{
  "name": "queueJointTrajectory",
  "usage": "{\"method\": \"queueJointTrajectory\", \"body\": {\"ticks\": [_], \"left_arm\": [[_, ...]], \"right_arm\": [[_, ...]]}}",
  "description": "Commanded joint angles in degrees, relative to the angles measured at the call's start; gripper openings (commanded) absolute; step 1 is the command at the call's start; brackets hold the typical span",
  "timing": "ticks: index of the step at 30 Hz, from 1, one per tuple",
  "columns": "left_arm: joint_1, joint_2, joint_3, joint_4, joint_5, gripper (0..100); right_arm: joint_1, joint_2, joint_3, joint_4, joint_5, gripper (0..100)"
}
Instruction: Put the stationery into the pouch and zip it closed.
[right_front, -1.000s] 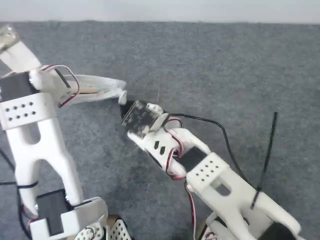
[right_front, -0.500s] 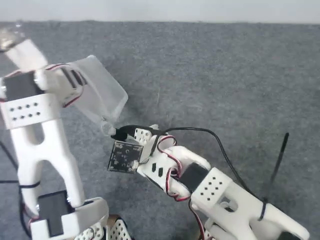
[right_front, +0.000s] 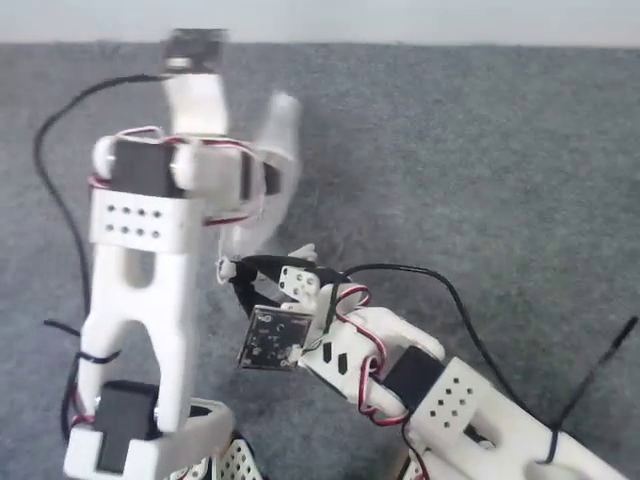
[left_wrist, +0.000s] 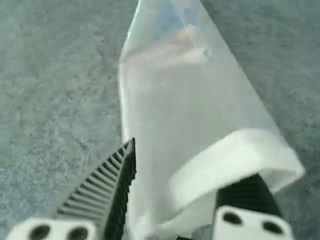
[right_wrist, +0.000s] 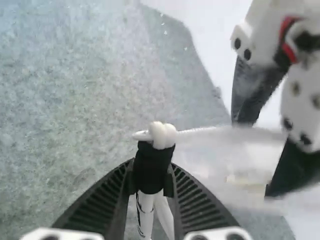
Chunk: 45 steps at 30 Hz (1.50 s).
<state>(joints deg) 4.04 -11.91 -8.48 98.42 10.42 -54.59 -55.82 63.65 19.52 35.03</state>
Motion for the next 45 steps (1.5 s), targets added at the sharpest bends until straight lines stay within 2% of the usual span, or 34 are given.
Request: {"method": "queueJointTrajectory", "body": {"ticks": [1,9,16,23,27,35,41,45], "left_arm": [[2.1,-4.7,-3.3,2.2,-1.1,24],[1.8,-14.2,-2.3,2.1,-1.3,24],[0.9,-18.8,0.1,2.1,-2.8,24],[0.9,-22.2,3.3,1.9,-5.0,24],[0.9,-22.9,4.2,2.1,-9.0,24],[1.1,-29.0,7.9,1.8,-13.9,24],[1.3,-30.3,12.7,-1.4,-17.0,24],[6.1,-30.3,15.3,-2.8,-18.8,24]], "right_arm": [[0.9,-3.9,-0.2,-0.3,0.3,0.6],[1.9,-4.6,0.0,-0.4,0.3,0.6],[6.6,-4.6,-0.3,-1.8,0.1,0.6],[13.7,-4.7,-0.4,-5.6,-5.5,0.6],[16.7,-5.1,-0.4,-7.0,-7.6,0.6],[19.0,-17.4,-0.6,0.2,-7.5,0.6],[19.0,-21.6,-0.6,4.3,-7.4,0.6],[20.4,-23.0,-0.6,4.6,-7.5,0.6]]}}
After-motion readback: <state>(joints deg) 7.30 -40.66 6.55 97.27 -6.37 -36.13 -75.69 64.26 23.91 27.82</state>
